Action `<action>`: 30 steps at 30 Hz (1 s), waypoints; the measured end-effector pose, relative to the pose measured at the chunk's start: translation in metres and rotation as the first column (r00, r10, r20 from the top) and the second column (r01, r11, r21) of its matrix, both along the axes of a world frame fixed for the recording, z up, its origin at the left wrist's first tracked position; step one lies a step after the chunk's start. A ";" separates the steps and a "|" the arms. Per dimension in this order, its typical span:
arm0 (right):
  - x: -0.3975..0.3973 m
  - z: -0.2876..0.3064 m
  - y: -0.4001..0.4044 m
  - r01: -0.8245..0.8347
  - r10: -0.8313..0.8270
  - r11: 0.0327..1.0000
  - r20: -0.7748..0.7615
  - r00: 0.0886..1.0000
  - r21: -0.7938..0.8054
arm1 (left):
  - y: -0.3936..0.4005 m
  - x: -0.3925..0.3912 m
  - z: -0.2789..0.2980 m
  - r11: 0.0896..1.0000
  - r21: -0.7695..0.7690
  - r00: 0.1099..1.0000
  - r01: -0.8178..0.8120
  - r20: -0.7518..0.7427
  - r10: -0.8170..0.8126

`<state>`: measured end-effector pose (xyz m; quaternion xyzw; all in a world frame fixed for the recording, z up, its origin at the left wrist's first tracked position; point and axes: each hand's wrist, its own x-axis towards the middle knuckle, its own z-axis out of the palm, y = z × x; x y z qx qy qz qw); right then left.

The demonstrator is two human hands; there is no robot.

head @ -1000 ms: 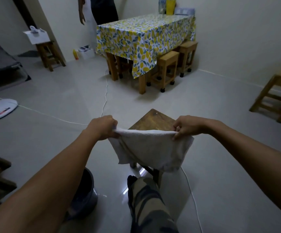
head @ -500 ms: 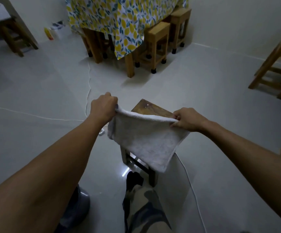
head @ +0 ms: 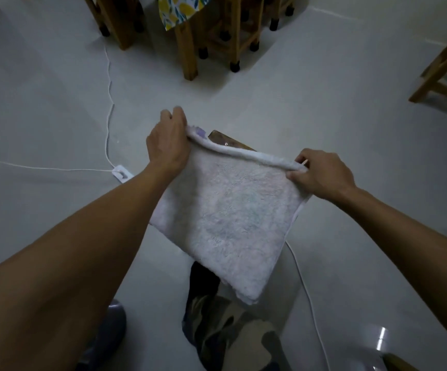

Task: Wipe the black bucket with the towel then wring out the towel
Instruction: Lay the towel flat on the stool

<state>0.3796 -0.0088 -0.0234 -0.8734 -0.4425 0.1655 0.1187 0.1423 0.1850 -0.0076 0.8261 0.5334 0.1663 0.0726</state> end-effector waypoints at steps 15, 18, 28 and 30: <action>-0.049 -0.042 -0.019 -0.438 0.433 0.897 0.300 0.850 -0.056 | -0.080 -0.005 -0.069 0.945 -0.134 0.916 0.299 -0.237 -0.323; -0.051 -0.039 -0.019 -0.429 0.431 0.901 0.254 0.866 -0.066 | -0.080 -0.003 -0.069 0.944 -0.143 0.912 0.299 -0.250 -0.327; -0.072 0.001 -0.010 -0.399 0.418 0.909 0.241 0.876 -0.123 | -0.113 -0.010 -0.036 0.961 -0.155 0.947 0.229 -0.192 -0.257; -0.083 0.010 -0.011 -0.386 0.396 0.918 0.234 0.888 -0.092 | -0.122 -0.018 -0.027 0.966 -0.136 0.947 0.222 -0.207 -0.247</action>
